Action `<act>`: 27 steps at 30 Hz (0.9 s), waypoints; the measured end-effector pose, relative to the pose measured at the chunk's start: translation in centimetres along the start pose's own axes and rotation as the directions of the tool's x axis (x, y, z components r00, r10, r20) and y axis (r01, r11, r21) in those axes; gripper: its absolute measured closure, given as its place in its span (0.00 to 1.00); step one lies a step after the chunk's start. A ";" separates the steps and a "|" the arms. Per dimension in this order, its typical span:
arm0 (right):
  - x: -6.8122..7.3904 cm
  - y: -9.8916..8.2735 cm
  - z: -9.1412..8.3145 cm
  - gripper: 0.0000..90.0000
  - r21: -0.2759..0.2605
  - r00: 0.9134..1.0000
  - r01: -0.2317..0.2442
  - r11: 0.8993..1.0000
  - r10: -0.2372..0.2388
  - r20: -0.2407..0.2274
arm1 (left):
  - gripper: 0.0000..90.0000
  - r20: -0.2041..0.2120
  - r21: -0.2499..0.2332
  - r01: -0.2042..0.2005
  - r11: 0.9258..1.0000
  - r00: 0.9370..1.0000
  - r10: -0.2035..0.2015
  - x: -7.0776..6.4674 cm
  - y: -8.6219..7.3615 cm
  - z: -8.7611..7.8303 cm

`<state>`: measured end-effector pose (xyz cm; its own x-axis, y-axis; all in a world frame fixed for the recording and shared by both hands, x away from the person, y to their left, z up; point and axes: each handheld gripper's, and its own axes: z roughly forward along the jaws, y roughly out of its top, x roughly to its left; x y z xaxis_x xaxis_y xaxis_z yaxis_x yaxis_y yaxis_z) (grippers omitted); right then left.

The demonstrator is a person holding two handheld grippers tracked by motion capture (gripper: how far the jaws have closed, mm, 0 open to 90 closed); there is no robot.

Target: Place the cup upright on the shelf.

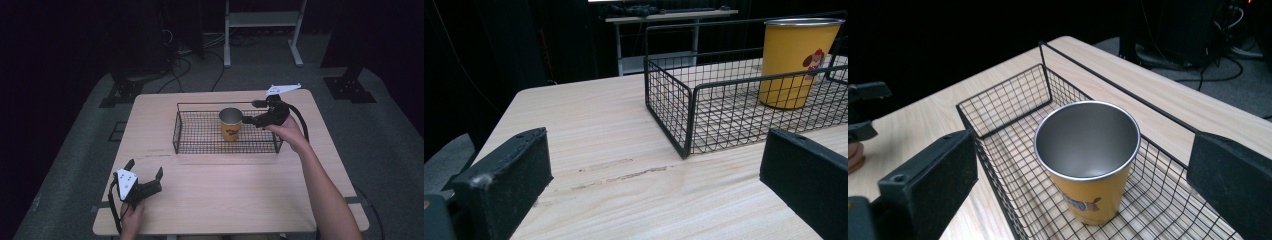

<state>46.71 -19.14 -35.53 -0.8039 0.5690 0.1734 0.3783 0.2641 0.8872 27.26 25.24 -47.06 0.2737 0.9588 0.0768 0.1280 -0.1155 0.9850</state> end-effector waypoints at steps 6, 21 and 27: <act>0.2 -0.6 -1.0 0.00 -0.012 1.000 -0.003 1.000 0.003 0.001 | 0.00 0.000 0.001 -0.001 1.000 1.000 0.001 0.0 0.0 0.0; -0.4 -2.2 -3.0 0.00 0.005 0.999 -0.035 0.999 0.035 0.002 | 0.00 0.000 0.000 -0.004 1.000 1.000 0.004 0.0 0.0 0.0; -0.3 -3.0 -3.9 0.00 -0.010 0.999 -0.036 0.999 0.036 0.006 | 0.00 -0.001 0.001 -0.003 1.000 1.000 0.003 0.0 0.0 0.0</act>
<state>44.00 -23.11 -36.56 -0.7869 0.5828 0.2026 0.4023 0.2357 0.8847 27.25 25.19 -47.06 0.2731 0.9586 0.0803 0.1277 -0.1188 0.9847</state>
